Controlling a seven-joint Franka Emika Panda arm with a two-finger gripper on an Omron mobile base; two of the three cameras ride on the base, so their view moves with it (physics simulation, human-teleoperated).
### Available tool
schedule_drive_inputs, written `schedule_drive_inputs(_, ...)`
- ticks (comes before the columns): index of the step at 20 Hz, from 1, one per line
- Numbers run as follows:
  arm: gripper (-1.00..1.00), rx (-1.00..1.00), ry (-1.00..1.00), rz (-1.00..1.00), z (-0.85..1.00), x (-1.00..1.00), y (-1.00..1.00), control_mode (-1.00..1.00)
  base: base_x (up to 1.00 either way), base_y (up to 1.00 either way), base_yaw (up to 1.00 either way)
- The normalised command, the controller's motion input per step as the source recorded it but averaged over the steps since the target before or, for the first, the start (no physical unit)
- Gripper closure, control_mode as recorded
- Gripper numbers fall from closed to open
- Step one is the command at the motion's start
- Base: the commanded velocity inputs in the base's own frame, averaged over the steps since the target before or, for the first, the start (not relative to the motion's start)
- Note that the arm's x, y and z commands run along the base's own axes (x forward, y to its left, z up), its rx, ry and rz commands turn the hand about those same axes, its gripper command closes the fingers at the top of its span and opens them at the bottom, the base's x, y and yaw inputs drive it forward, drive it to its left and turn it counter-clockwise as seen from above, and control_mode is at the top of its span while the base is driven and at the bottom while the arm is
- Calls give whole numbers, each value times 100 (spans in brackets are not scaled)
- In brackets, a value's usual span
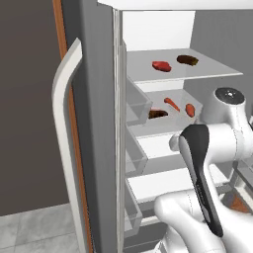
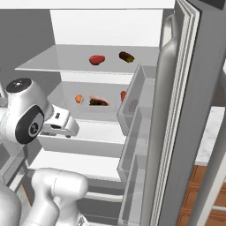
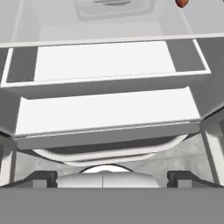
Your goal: Place the tupperware on the second highest shelf of the fridge. Make space for the tupperware among the existing items by rearranging them on the shelves if needed. Close the fridge door when finished.
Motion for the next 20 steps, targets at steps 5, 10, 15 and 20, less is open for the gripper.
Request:
schedule_drive_inputs(5, -100, 0, 0, 0, 0, 0, -8, 100, 0, -16, 0)
schedule_drive_inputs(10, -100, 0, 0, 0, 0, 0, 0, 100, -7, -50, 0)
schedule_drive_inputs(15, -100, 0, 0, 0, 0, 0, 0, 100, -53, 12, 4)
schedule_drive_inputs(20, -100, 0, 0, 0, 0, 0, 0, 100, -62, 39, 3)
